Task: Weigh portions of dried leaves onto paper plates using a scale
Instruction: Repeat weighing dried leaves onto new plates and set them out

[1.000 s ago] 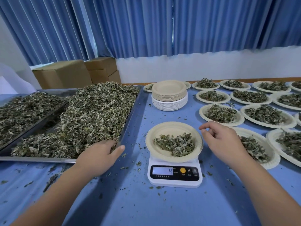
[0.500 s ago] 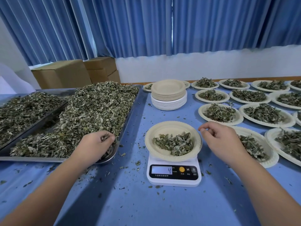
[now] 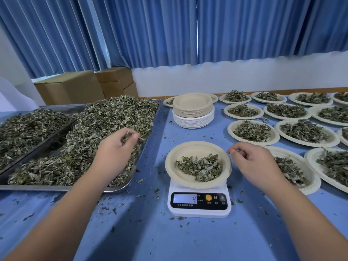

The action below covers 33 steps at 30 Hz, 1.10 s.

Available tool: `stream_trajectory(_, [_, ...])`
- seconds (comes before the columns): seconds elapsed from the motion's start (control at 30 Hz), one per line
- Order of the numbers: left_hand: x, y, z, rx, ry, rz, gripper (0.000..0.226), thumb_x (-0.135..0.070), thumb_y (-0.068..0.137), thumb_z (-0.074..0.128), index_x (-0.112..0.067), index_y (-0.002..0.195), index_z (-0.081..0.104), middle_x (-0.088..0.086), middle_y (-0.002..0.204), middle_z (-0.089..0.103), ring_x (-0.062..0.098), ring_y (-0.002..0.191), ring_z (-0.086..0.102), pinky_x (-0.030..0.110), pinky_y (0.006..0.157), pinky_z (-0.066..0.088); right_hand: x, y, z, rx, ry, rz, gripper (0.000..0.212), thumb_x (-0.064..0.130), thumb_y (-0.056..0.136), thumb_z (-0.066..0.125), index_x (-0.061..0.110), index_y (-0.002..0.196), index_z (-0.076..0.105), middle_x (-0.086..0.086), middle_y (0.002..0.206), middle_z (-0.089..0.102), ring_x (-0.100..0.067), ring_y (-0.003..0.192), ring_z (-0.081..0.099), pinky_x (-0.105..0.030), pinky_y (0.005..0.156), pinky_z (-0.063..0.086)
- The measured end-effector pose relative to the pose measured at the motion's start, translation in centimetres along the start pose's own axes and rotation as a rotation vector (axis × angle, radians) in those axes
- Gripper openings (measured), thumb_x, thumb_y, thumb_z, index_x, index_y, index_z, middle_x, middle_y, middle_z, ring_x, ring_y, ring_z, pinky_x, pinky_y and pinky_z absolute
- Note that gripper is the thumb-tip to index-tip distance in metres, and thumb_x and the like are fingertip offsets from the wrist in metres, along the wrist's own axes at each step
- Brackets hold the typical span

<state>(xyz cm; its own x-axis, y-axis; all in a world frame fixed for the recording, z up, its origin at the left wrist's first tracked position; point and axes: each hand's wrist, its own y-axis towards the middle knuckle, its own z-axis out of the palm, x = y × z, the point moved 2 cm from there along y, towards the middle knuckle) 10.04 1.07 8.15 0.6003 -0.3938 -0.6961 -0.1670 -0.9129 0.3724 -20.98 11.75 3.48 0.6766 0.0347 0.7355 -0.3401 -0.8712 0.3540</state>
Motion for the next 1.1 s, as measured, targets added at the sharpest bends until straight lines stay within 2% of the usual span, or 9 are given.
stream_trajectory(0.2, [-5.2, 0.0, 3.5, 0.076, -0.083, 0.099, 0.015, -0.034, 0.098, 0.051, -0.039, 0.09, 0.062, -0.018, 0.059, 0.062, 0.001, 0.04, 0.046, 0.013, 0.034, 0.032, 0.0, -0.1, 0.0, 0.009, -0.005, -0.001, 0.022, 0.016, 0.092, 0.056, 0.025, 0.075, 0.066, 0.01, 0.047, 0.046, -0.008, 0.047, 0.04, -0.018, 0.047, 0.033])
stream_trajectory(0.43, [-7.6, 0.6, 8.6, 0.388, -0.004, 0.195, 0.017, -0.041, 0.097, 0.051, -0.033, 0.103, 0.065, -0.016, 0.097, 0.063, -0.004, 0.078, 0.058, 0.012, 0.062, 0.043, 0.0, -0.1, -0.1, 0.006, 0.001, 0.006, 0.023, 0.018, 0.093, 0.056, 0.027, 0.073, 0.065, 0.008, 0.048, 0.046, -0.008, 0.047, 0.039, -0.029, 0.051, 0.035])
stream_trajectory(0.53, [-7.7, 0.0, 9.9, 0.487, -0.024, 0.23, 0.032, -0.052, 0.096, 0.045, -0.036, 0.116, 0.063, -0.018, 0.114, 0.061, -0.004, 0.101, 0.054, 0.007, 0.081, 0.036, -0.1, -0.1, 0.0, 0.001, -0.011, -0.004, 0.022, 0.018, 0.092, 0.056, 0.026, 0.074, 0.066, 0.007, 0.048, 0.045, -0.008, 0.047, 0.039, -0.029, 0.051, 0.035])
stream_trajectory(0.6, [-7.7, -0.5, 9.9, 0.519, -0.074, 0.243, 0.051, -0.061, 0.091, 0.034, -0.034, 0.127, 0.059, -0.021, 0.12, 0.055, -0.016, 0.104, 0.047, -0.003, 0.082, 0.029, -0.1, 0.0, 0.0, 0.0, -0.015, -0.012, 0.021, 0.017, 0.092, 0.056, 0.025, 0.074, 0.066, 0.008, 0.047, 0.045, -0.008, 0.047, 0.04, -0.024, 0.049, 0.033])
stream_trajectory(0.73, [-7.1, -0.6, 8.9, 0.405, -0.253, 0.224, 0.064, -0.065, 0.087, 0.024, -0.034, 0.135, 0.053, -0.032, 0.123, 0.046, -0.036, 0.104, 0.033, -0.011, 0.081, 0.022, -0.2, 0.0, 0.2, 0.003, -0.01, -0.02, 0.022, 0.016, 0.092, 0.057, 0.025, 0.074, 0.065, 0.009, 0.047, 0.045, -0.009, 0.047, 0.039, -0.022, 0.049, 0.033])
stream_trajectory(0.8, [-6.4, -0.4, 8.4, 0.328, -0.341, 0.19, 0.061, -0.065, 0.09, 0.022, -0.036, 0.135, 0.052, -0.036, 0.126, 0.044, -0.028, 0.115, 0.035, 0.0, 0.093, 0.025, -0.2, 0.0, 0.2, 0.005, -0.01, -0.027, 0.022, 0.017, 0.092, 0.057, 0.025, 0.074, 0.065, 0.008, 0.047, 0.045, -0.01, 0.047, 0.039, -0.022, 0.05, 0.034])
stream_trajectory(0.93, [-4.6, -0.2, 8.1, 0.255, -0.44, 0.088, 0.064, -0.074, 0.085, 0.027, -0.038, 0.131, 0.053, -0.02, 0.135, 0.051, 0.0, 0.13, 0.044, 0.028, 0.107, 0.032, -0.3, 0.0, 0.3, 0.003, 0.0, -0.031, 0.022, 0.018, 0.092, 0.056, 0.027, 0.073, 0.064, 0.008, 0.048, 0.046, -0.009, 0.047, 0.038, -0.021, 0.049, 0.033])
stream_trajectory(1.0, [-3.6, -0.5, 7.9, 0.162, -0.451, 0.067, 0.046, -0.059, 0.094, 0.037, -0.035, 0.127, 0.057, -0.018, 0.13, 0.056, -0.001, 0.124, 0.05, 0.029, 0.103, 0.038, -0.3, 0.0, 0.3, 0.003, -0.004, -0.034, 0.023, 0.018, 0.092, 0.057, 0.028, 0.073, 0.064, 0.007, 0.048, 0.046, -0.009, 0.047, 0.038, -0.022, 0.049, 0.033])
stream_trajectory(1.1, [-1.8, -1.0, 7.5, -0.025, -0.489, -0.033, 0.019, -0.024, 0.1, 0.05, -0.031, 0.11, 0.065, -0.02, 0.101, 0.067, 0.0, 0.099, 0.063, 0.021, 0.085, 0.048, -0.3, 0.0, 0.4, 0.001, -0.005, -0.047, 0.023, 0.018, 0.092, 0.057, 0.029, 0.073, 0.064, 0.006, 0.049, 0.046, -0.009, 0.046, 0.038, -0.022, 0.048, 0.032])
